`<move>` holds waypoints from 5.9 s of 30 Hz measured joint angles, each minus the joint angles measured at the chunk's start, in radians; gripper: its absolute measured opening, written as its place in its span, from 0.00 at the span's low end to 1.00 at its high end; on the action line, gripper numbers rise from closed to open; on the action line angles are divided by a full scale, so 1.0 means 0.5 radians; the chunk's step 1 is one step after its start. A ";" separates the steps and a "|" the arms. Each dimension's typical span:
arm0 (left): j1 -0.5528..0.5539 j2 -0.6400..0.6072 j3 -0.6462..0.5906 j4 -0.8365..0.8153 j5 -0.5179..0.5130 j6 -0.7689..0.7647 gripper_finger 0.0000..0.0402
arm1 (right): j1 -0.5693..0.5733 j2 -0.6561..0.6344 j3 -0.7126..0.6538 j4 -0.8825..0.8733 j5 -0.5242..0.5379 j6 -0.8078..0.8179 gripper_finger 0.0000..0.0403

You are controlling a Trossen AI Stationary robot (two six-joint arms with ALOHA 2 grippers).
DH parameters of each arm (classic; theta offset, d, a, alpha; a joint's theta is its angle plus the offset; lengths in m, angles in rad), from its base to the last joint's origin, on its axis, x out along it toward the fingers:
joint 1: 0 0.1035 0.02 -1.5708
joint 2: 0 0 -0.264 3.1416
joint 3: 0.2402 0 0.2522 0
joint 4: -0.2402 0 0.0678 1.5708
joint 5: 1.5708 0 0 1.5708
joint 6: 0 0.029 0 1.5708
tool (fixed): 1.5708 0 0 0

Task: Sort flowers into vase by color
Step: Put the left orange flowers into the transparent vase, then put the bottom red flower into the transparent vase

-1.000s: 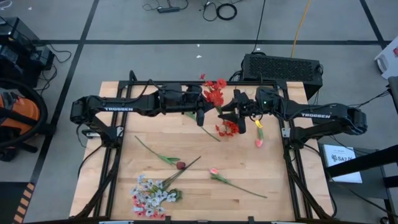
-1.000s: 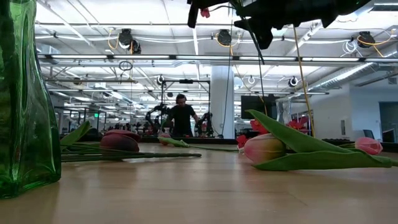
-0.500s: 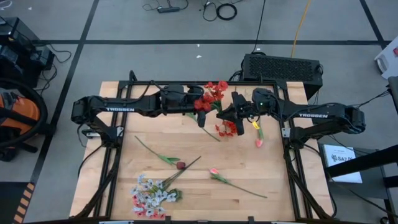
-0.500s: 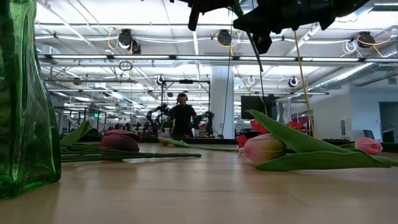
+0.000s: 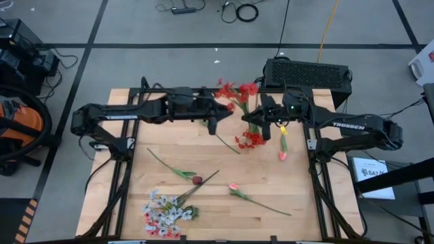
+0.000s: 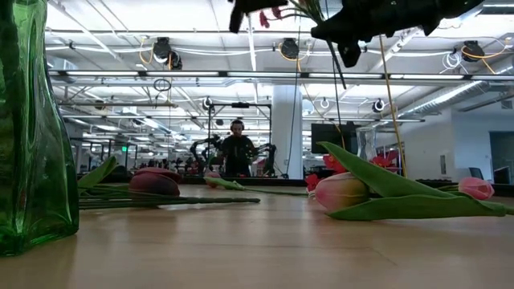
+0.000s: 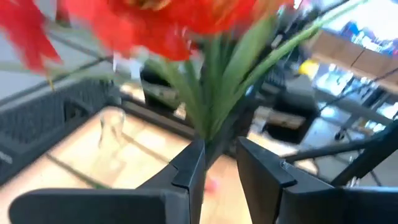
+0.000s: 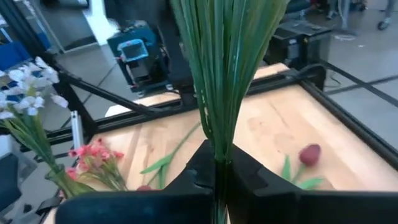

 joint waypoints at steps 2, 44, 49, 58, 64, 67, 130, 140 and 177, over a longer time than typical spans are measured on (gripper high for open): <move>0.001 -0.059 0.001 -0.027 0.000 0.016 0.24 | -0.043 -0.049 0.000 -0.065 0.003 -0.015 0.01; -0.250 -1.106 -1.090 0.178 -0.426 -0.104 0.24 | -1.245 0.106 -0.010 -0.053 0.098 -0.290 0.01; -0.268 -1.106 -1.090 0.198 -0.447 -0.107 0.24 | -1.294 0.023 -0.216 0.225 0.086 -0.209 0.00; -0.268 -1.106 -1.090 0.218 -0.514 -0.108 0.24 | -1.306 -0.017 -0.573 0.634 0.039 -0.200 0.00; -0.268 -1.106 -1.089 0.266 -0.526 -0.107 0.24 | -1.306 -0.017 -0.704 0.665 0.039 -0.298 0.00; -0.268 -1.106 -1.089 0.266 -0.534 -0.106 0.24 | -1.306 -0.017 -0.753 0.722 0.010 -0.291 0.01; -0.361 -1.094 -1.087 -0.298 -0.577 -0.092 0.24 | -0.722 -1.063 -0.512 -0.949 -0.146 0.278 0.20; -0.464 -1.096 -1.087 -0.556 -0.550 -0.161 0.24 | -0.143 -1.001 -0.512 -0.959 0.254 0.696 0.01; -0.818 -1.064 -1.087 -1.663 -0.372 -0.196 0.24 | 1.227 0.868 0.648 -1.407 0.973 1.332 0.00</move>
